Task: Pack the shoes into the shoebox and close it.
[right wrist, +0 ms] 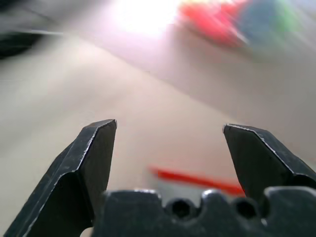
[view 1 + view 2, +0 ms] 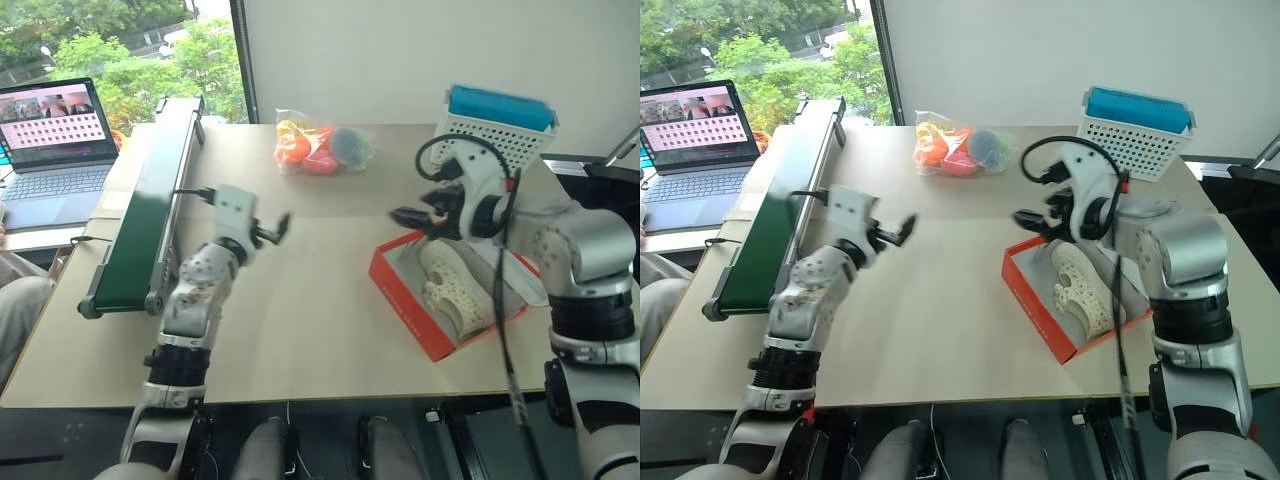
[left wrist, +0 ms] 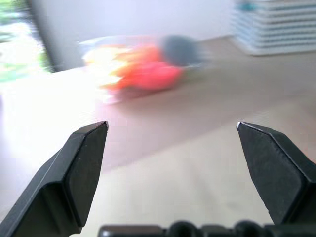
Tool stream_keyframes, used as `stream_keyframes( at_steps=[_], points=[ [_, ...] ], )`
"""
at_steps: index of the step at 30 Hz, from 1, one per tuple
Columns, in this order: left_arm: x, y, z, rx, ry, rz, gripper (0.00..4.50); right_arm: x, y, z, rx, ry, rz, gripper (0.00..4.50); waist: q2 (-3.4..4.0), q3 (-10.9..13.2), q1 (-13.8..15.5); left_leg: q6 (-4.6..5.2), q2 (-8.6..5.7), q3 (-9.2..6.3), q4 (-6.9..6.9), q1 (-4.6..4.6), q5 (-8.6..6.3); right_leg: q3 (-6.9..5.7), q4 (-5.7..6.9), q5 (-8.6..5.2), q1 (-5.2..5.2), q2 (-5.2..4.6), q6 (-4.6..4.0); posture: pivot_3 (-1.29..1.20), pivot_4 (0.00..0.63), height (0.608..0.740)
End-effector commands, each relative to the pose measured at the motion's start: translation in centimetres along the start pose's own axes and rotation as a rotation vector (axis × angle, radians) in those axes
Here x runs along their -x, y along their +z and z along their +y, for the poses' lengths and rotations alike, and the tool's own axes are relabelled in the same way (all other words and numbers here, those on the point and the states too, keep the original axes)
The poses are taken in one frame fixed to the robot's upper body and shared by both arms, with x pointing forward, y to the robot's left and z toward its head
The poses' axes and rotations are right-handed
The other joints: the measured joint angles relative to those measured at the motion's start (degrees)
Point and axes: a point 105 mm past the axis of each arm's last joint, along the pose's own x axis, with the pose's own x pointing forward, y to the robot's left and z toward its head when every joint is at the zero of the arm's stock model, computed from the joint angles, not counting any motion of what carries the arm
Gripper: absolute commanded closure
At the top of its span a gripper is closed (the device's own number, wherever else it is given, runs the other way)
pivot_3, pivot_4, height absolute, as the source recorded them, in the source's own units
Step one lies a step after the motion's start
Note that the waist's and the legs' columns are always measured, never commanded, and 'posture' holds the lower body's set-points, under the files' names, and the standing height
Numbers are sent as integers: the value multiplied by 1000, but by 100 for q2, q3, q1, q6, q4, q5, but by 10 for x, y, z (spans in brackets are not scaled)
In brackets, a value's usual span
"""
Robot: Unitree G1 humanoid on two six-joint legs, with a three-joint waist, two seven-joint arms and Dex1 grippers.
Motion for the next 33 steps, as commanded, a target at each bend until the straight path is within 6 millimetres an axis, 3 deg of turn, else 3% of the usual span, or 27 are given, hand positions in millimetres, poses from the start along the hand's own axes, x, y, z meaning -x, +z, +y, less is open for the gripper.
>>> stream_keyframes(
  at_steps=[1,5,12,13,19,33],
  points=[
    [2,1,39,32,190,16,0,11,14,38,92,172,-117,373,-5,2,13,0,-2,0,2,-1,0,0,2,0,2,-2,0,0,150,705],
    [4,-1,58,6,223,36,0,9,-6,53,109,205,-89,373,-21,-2,84,28,-4,0,45,-1,-18,-3,-3,6,21,-8,9,0,150,705],
    [8,-2,87,-44,270,69,0,1,-35,46,72,105,-49,373,-31,-7,74,-3,0,5,47,-2,-16,-3,4,6,5,-7,8,0,150,705],
    [8,-2,89,-43,269,70,0,0,-37,43,49,84,-53,176,-31,-7,75,-6,1,5,47,-2,-14,-4,4,6,5,-6,8,0,150,705],
    [7,-6,89,-44,255,86,0,-6,-47,42,-27,38,-75,176,-31,-7,79,-6,0,6,48,-2,-14,-4,7,7,7,-7,6,0,150,705],
    [8,-17,98,-45,300,155,0,-17,-60,34,41,-52,-32,176,-32,-7,69,-6,0,7,46,-2,-14,-4,6,6,5,-6,7,0,150,705]
  ],
)
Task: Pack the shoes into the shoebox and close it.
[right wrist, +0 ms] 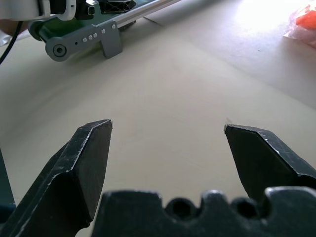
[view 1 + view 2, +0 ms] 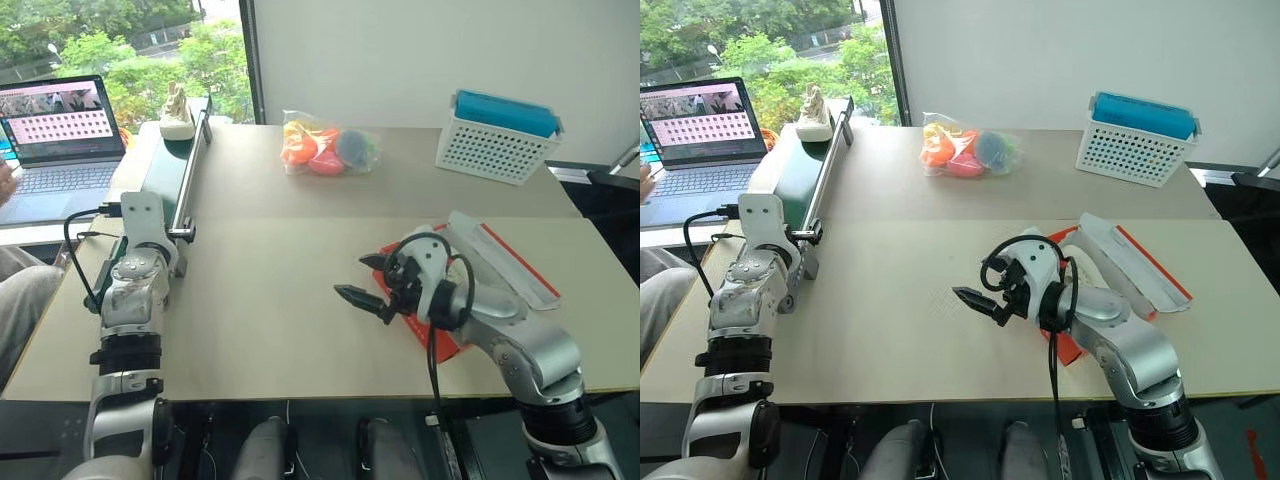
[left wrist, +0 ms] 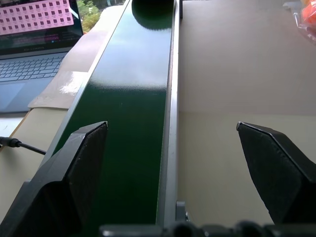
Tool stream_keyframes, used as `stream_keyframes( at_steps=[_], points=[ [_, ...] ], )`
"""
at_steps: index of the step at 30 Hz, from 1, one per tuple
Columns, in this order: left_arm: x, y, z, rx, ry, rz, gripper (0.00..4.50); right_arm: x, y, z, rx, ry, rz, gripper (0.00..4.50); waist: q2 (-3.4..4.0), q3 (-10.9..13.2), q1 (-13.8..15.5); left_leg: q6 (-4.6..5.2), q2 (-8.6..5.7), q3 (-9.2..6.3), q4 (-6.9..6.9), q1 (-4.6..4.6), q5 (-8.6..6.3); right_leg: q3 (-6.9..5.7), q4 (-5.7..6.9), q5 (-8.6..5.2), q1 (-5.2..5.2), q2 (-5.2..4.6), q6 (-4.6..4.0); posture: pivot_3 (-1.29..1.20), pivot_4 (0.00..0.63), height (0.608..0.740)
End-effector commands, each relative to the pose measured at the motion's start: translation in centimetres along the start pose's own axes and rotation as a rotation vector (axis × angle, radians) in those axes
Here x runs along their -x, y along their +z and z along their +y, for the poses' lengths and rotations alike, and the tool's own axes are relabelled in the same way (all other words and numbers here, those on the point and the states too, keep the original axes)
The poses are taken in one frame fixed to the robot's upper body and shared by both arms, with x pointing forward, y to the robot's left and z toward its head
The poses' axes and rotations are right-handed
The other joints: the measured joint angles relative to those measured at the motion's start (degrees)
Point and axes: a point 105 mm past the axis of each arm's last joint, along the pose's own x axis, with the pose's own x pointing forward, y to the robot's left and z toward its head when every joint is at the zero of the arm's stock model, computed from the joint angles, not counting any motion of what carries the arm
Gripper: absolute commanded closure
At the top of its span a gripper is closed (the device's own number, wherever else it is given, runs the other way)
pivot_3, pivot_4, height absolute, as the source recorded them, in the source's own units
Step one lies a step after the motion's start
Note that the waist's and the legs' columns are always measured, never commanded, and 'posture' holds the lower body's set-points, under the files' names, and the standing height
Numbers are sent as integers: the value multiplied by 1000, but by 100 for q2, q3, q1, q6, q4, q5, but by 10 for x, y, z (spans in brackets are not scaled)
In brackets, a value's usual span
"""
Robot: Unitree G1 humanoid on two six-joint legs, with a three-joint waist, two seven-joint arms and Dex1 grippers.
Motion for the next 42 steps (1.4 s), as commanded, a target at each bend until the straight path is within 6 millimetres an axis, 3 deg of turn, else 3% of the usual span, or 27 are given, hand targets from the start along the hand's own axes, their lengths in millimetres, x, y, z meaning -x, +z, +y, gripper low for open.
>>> stream_keyframes(
  at_steps=[1,8,12,22,30,42],
  points=[
    [0,15,8,-5,34,-38,0,-1,12,1,51,-5,-46,176,0,0,-2,0,0,1,0,0,0,0,-1,0,0,0,0,0,150,705],
    [-2,16,22,8,84,-6,0,-3,10,4,34,-2,-45,176,0,0,-7,0,0,0,0,1,0,0,2,0,0,0,0,0,150,705],
    [-4,26,22,-10,76,-27,0,-4,9,5,31,-7,-44,176,-2,1,1,0,-1,0,0,0,0,0,1,0,0,0,0,0,150,705],
    [-6,26,21,-7,76,-33,0,-5,8,3,18,-32,-44,176,-2,0,-11,0,0,1,0,1,0,0,2,0,0,0,0,0,150,705],
    [-6,43,27,8,117,-121,0,-6,7,1,3,-54,-47,176,-2,0,-8,0,-1,0,0,0,0,0,2,0,0,0,0,0,150,705],
    [-5,47,37,35,177,-146,0,-7,3,2,-13,-70,-38,176,-3,0,-10,0,-1,0,0,0,0,0,3,0,0,0,0,0,150,705]
  ],
)
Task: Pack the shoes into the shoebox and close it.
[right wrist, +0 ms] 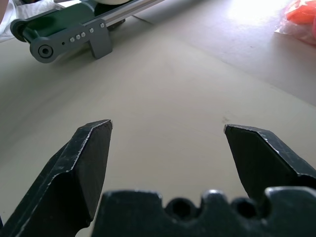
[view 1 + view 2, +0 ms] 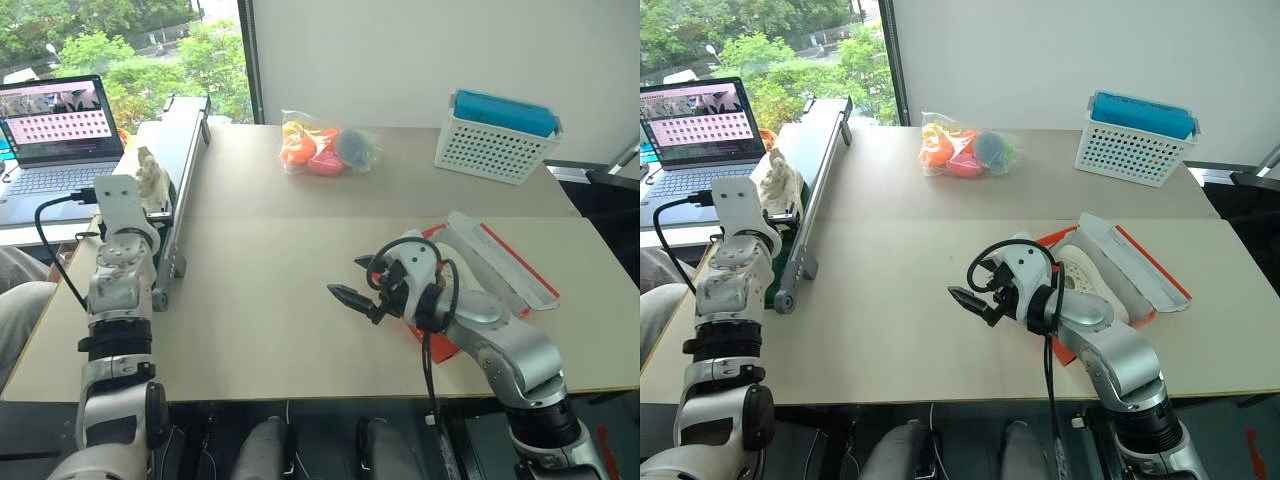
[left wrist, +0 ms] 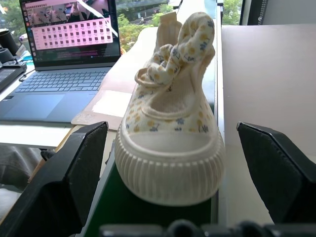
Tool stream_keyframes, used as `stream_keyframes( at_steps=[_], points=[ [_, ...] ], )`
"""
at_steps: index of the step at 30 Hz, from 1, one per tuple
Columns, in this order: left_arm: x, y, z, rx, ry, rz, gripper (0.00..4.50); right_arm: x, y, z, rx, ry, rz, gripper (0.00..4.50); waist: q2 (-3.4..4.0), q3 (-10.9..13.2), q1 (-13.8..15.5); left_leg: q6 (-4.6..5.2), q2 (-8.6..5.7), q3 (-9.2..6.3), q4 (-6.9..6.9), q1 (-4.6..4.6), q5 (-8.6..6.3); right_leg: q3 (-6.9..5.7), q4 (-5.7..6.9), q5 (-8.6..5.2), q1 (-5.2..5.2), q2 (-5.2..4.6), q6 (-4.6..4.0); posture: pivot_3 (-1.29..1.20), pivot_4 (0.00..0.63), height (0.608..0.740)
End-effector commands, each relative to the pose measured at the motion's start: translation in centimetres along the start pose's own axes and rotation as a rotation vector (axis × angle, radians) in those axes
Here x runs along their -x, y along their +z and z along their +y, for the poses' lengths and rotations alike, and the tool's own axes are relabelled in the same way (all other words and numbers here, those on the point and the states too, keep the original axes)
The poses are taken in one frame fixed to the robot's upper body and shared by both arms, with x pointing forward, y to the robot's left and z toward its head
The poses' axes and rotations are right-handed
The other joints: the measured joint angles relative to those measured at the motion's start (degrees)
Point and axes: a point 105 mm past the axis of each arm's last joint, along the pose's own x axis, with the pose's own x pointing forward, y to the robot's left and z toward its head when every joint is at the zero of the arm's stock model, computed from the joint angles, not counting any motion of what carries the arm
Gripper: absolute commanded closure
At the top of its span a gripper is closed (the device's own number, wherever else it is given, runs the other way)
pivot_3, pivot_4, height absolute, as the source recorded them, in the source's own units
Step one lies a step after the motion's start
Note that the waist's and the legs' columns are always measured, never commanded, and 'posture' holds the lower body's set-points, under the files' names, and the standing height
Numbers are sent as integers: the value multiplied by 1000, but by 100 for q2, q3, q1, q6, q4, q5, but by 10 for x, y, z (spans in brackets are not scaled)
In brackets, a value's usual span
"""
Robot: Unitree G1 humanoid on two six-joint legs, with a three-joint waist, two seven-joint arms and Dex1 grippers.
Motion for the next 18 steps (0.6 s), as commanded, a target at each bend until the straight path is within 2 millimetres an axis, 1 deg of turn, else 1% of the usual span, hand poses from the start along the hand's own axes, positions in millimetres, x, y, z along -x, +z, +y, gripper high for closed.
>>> stream_keyframes(
  at_steps=[1,4,7,9,11,12,16,17,18],
  points=[
    [-1,19,7,16,32,-65,0,2,6,1,8,-10,-25,176,0,0,0,0,0,0,0,0,0,0,0,0,0,0,0,0,150,705],
    [-3,12,9,45,37,-33,0,2,6,1,6,-11,-27,176,0,0,0,0,0,0,0,0,0,0,1,0,0,0,0,0,150,705],
    [-5,-2,9,117,45,43,0,3,5,1,6,-16,-25,176,0,0,-2,0,0,0,0,0,0,0,1,0,0,0,0,0,150,705],
    [-5,-8,8,159,47,76,0,3,5,0,6,-18,-23,176,0,0,2,0,0,0,0,0,0,0,3,0,1,0,0,0,150,705],
    [-5,-8,6,196,38,76,532,3,5,0,6,-21,-22,0,0,-1,11,0,0,-1,1,1,1,0,4,0,2,0,0,0,150,705],
    [-5,-7,6,200,33,72,672,4,5,-1,6,-22,-21,0,0,-1,11,-1,-1,-1,1,3,1,0,6,0,3,0,0,0,150,705],
    [-5,-4,3,211,20,56,2227,4,5,-2,7,-25,-18,0,0,-1,10,-1,0,-1,1,9,1,0,6,0,9,0,0,0,150,705],
    [-5,-3,1,213,16,55,2523,4,5,-2,8,-26,-17,0,0,-1,12,-1,-1,-1,1,9,1,0,6,0,9,0,0,0,150,705],
    [-5,-3,0,216,10,55,2987,4,5,-2,8,-26,-17,0,0,-1,15,-1,-1,-1,1,9,1,0,6,0,9,0,0,0,150,705]
  ],
)
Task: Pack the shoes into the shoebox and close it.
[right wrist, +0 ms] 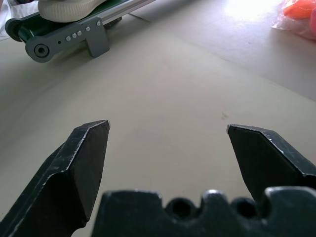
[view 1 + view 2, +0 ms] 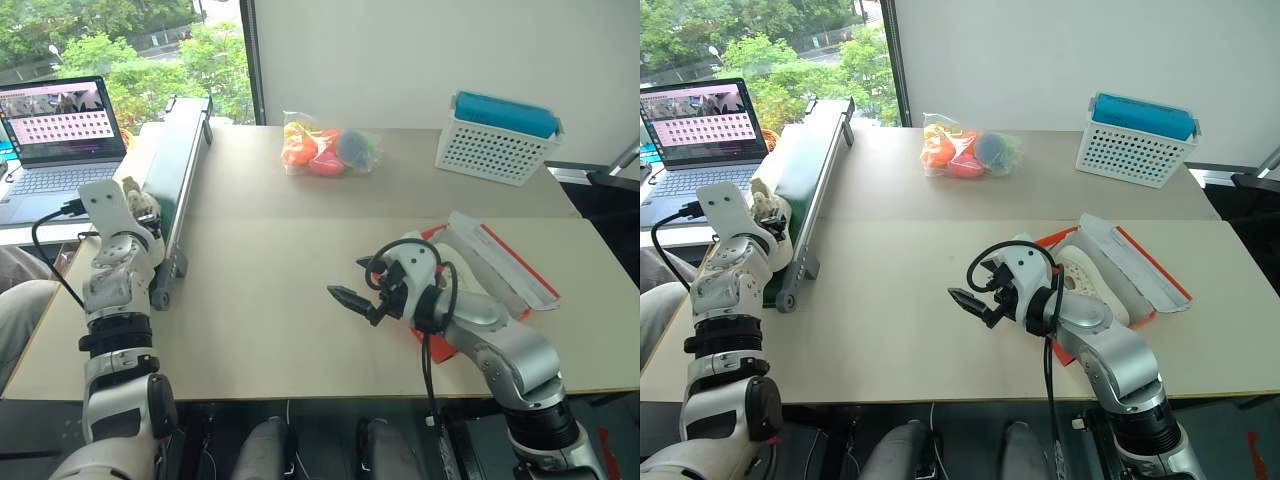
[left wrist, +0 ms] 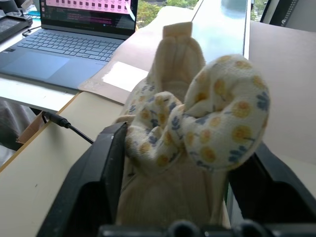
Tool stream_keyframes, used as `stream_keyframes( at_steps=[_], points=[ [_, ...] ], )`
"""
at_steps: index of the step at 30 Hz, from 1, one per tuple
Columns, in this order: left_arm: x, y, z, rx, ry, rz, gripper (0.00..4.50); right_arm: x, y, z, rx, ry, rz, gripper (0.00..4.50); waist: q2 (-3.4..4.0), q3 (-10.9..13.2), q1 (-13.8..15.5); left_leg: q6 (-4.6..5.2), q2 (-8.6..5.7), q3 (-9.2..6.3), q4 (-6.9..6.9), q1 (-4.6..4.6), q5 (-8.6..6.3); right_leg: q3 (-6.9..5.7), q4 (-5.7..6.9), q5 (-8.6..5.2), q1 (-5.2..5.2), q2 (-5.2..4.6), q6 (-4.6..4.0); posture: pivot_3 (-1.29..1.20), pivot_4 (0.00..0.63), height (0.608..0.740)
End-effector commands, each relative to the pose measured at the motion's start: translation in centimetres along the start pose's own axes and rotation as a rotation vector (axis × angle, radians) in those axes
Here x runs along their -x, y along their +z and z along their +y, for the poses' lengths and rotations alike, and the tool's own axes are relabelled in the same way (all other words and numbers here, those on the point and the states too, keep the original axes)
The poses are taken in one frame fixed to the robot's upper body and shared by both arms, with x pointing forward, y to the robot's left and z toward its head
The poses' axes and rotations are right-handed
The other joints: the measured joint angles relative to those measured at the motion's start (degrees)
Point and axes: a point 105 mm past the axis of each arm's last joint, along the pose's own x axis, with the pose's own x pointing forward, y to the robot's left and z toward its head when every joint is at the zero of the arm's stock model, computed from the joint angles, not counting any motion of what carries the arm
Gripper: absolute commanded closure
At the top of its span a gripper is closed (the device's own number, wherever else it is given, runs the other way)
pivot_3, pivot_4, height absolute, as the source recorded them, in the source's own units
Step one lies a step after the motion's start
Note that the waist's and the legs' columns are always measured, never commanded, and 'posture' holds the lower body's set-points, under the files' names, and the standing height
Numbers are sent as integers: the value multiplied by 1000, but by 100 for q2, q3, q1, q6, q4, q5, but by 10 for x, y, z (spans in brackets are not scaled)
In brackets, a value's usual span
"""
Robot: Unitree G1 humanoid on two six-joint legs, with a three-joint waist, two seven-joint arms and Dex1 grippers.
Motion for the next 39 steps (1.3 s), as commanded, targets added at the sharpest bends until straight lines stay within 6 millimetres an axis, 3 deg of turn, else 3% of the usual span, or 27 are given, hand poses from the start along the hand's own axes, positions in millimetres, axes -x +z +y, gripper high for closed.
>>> stream_keyframes(
  at_steps=[1,4,10,14,19,23,26,29,34,39],
  points=[
    [0,10,-8,29,-33,-33,3347,4,8,-2,23,-15,-28,0,0,0,6,0,0,0,0,0,0,0,0,0,0,0,0,0,150,705],
    [0,8,-10,17,-40,-26,4226,4,9,-3,24,-16,-29,0,0,0,8,0,-1,-1,1,0,0,0,0,0,2,0,0,0,150,705],
    [0,7,-13,40,-48,-25,4226,3,9,-4,26,-22,-27,0,0,0,12,0,-1,-2,1,0,0,0,0,0,2,0,0,0,150,705],
    [5,31,-24,151,-99,-137,4226,2,8,-9,23,-44,-23,0,-1,0,22,0,-1,-3,1,0,0,0,0,0,3,0,0,0,150,705],
    [28,64,-74,429,-400,-217,4226,0,7,-17,18,-77,-19,0,-7,3,71,1,-2,-5,5,-10,-1,-3,-8,0,3,-2,0,0,150,705],
    [45,73,-101,487,-544,-209,4226,-2,8,-23,14,-100,-18,0,-11,4,7,2,-2,-4,8,-15,0,-5,-9,0,0,-1,0,0,150,705],
    [69,67,-139,516,-764,-114,4226,-4,8,-38,-44,-176,-15,0,-11,4,-64,-3,0,-2,8,-10,2,-4,-6,0,0,5,0,0,150,705],
    [103,47,-180,441,-977,-17,4226,-2,24,-75,-338,-328,-115,0,-10,4,-87,-5,2,-2,7,-7,5,-3,-1,0,1,7,0,0,150,705],
    [125,28,-206,395,-1077,56,4226,-1,48,-94,-597,-343,-177,0,-9,4,-81,-5,1,-4,5,-8,5,1,11,0,2,10,-1,0,150,705],
    [143,21,-229,353,-1172,79,4226,-4,57,-93,-738,-304,-132,0,-6,4,-117,-4,0,-1,-2,-10,5,3,16,1,-2,14,-1,0,150,705]
  ],
)
